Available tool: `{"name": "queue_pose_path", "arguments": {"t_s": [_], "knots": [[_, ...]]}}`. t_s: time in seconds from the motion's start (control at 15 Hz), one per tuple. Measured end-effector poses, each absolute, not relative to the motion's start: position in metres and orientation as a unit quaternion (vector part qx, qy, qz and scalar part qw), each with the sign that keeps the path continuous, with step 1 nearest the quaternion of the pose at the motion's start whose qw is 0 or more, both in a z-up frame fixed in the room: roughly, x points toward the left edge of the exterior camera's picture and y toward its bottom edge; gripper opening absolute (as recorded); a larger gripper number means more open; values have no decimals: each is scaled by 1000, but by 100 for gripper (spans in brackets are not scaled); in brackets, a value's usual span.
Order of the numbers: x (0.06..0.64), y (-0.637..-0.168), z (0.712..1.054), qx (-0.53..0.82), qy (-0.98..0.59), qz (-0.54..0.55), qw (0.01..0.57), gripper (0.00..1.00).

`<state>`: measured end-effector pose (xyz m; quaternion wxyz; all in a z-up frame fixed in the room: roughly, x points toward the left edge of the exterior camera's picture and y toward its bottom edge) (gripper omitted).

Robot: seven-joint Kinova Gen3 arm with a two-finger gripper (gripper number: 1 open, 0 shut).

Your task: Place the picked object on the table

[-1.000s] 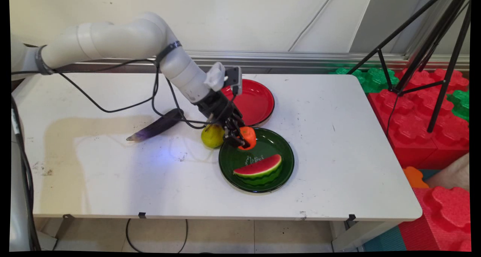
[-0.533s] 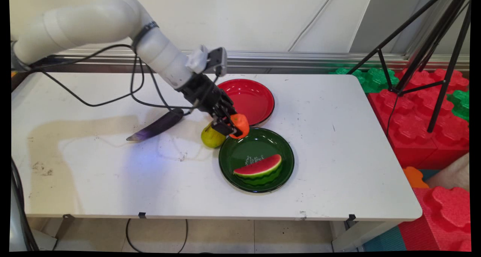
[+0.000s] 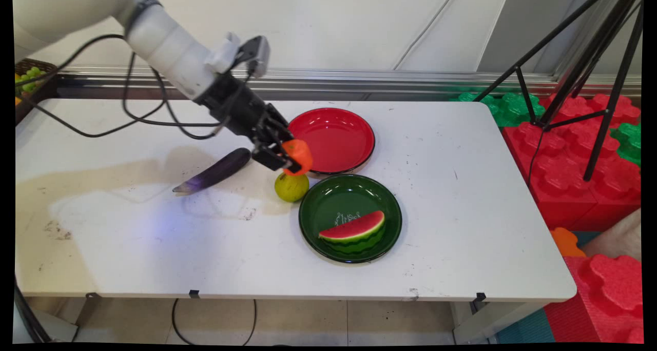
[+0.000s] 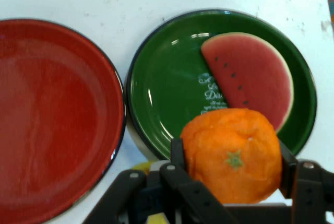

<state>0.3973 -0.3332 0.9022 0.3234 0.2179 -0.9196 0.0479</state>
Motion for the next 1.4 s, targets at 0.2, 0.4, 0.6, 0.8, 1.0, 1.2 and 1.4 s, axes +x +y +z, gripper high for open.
{"name": "queue_pose_path", "arguments": {"t_s": [0.2, 0.4, 0.6, 0.8, 1.0, 1.2, 1.4], "knots": [[419, -319, 913, 217, -924, 44, 313, 0], [439, -304, 917, 219, -929, 38, 297, 0], [455, -294, 915, 222, -932, 32, 283, 0], [467, -288, 909, 229, -935, 27, 271, 0], [478, -285, 898, 235, -937, 23, 258, 0], [489, -284, 879, 242, -940, 19, 239, 0], [497, -285, 859, 250, -942, 13, 223, 0]]}}
